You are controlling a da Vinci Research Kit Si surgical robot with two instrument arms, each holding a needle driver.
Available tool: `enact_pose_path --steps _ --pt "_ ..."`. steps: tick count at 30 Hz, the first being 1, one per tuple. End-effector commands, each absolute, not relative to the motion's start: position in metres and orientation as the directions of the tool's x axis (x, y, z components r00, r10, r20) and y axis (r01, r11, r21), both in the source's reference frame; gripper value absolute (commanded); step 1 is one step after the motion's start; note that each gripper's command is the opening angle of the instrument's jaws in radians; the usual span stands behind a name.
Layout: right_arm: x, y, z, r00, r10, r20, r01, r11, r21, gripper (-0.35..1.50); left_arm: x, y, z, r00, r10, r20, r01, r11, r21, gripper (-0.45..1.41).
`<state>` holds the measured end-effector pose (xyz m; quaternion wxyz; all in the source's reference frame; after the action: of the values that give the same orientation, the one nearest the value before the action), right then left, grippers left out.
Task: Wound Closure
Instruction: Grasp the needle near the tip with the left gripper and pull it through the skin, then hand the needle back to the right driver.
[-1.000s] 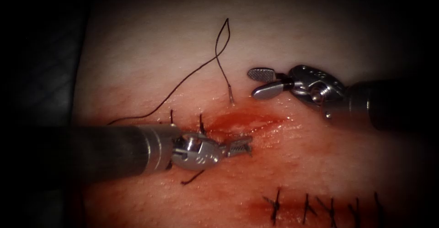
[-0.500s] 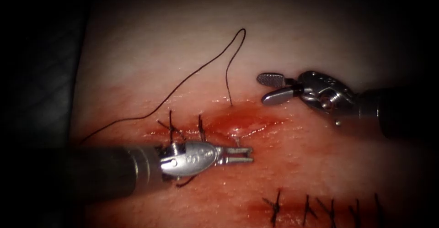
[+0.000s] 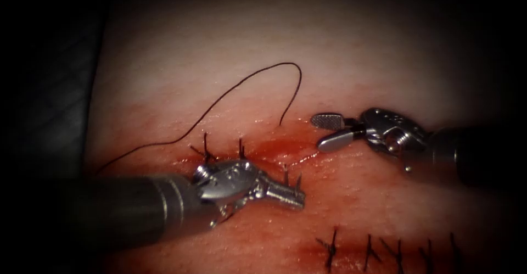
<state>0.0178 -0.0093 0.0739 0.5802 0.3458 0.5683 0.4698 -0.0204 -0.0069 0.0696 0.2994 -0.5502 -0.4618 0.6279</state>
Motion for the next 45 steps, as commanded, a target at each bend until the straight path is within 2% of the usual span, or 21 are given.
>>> enact_pose_path --steps 1,3,6,10,11,12,13,14,17,18,19,21,24,33,37,41,42,45 --pt "0.0182 -0.01 0.074 -0.091 0.944 -0.318 -0.149 0.303 0.941 0.51 -0.0207 -0.007 0.069 -0.194 0.892 -0.409 0.159 -0.382 -0.91 -0.45" --pt "0.018 -0.01 0.074 -0.09 0.945 -0.314 -0.147 0.299 0.943 0.51 -0.0205 -0.006 0.068 -0.175 0.896 -0.407 0.178 -0.378 -0.909 -0.45" --pt "0.0179 -0.011 0.074 -0.083 0.944 -0.32 -0.149 0.306 0.94 0.64 -0.02 -0.006 0.066 -0.16 0.899 -0.408 0.2 -0.375 -0.905 -0.45" --pt "0.018 -0.011 0.074 -0.075 0.943 -0.325 -0.151 0.312 0.938 0.91 -0.0193 -0.005 0.062 -0.102 0.766 -0.634 0.207 -0.607 -0.767 -0.45" --pt "0.018 -0.011 0.075 -0.066 0.925 -0.375 -0.156 0.361 0.919 1.08 -0.0191 -0.005 0.061 -0.084 0.669 -0.739 0.176 -0.72 -0.672 -0.45" --pt "0.018 -0.011 0.075 -0.058 0.912 -0.407 -0.152 0.395 0.906 1.11 -0.019 -0.005 0.061 -0.086 0.615 -0.784 0.172 -0.765 -0.62 -0.45" --pt "0.018 -0.011 0.075 -0.056 0.907 -0.417 -0.153 0.405 0.901 1.11 -0.0189 -0.005 0.061 -0.09 0.583 -0.808 0.165 -0.791 -0.589 -0.45" --pt "0.018 -0.011 0.074 -0.053 0.904 -0.423 -0.148 0.412 0.899 1.06 -0.0189 -0.005 0.06 -0.11 0.474 -0.873 0.137 -0.863 -0.486 -0.45" --pt "0.018 -0.012 0.074 -0.053 0.904 -0.424 -0.147 0.413 0.899 0.91 -0.0187 -0.004 0.059 -0.142 0.331 -0.933 0.088 -0.935 -0.345 -0.45" --pt "0.0181 -0.012 0.074 -0.053 0.904 -0.424 -0.147 0.413 0.899 0.89 -0.0186 -0.003 0.059 -0.154 0.281 -0.947 0.076 -0.952 -0.295 -0.45" --pt "0.0181 -0.012 0.074 -0.053 0.904 -0.424 -0.147 0.413 0.899 0.88 -0.018 -0.002 0.058 -0.214 0.141 -0.966 0.029 -0.988 -0.151 -0.45" --pt "0.0181 -0.012 0.074 -0.051 0.904 -0.424 -0.148 0.413 0.899 0.88 -0.0175 0.0 0.058 -0.237 0.068 -0.969 -0.001 -0.998 -0.069 -0.45" --pt "0.0181 -0.012 0.074 -0.05 0.904 -0.425 -0.148 0.414 0.898 0.88 -0.0168 0.002 0.057 -0.269 0.003 -0.963 -0.039 -0.999 0.008 -0.45" --pt "0.0182 -0.013 0.073 -0.067 0.941 -0.333 -0.143 0.321 0.936 0.57 -0.017 0.006 0.056 -0.222 -0.08 -0.972 -0.044 -0.995 0.092 -0.45" --pt "0.0181 -0.012 0.072 -0.101 0.964 -0.248 -0.127 0.234 0.964 0.79 -0.0174 0.006 0.057 -0.197 -0.108 -0.975 -0.044 -0.992 0.119 -0.45" --pt "0.0181 -0.012 0.071 -0.137 0.976 -0.168 -0.104 0.155 0.982 0.83 -0.0178 0.003 0.059 -0.17 -0.147 -0.974 -0.026 -0.988 0.153 -0.45" --pt "0.0183 -0.011 0.07 -0.155 0.978 -0.137 -0.095 0.123 0.988 1.04 -0.0179 0.002 0.06 -0.16 -0.164 -0.973 -0.022 -0.985 0.169 -0.45" --pt "0.0186 -0.011 0.069 -0.181 0.981 -0.074 -0.076 0.061 0.995 1.21 -0.018 0.0 0.062 -0.144 -0.193 -0.971 -0.015 -0.98 0.197 -0.45"
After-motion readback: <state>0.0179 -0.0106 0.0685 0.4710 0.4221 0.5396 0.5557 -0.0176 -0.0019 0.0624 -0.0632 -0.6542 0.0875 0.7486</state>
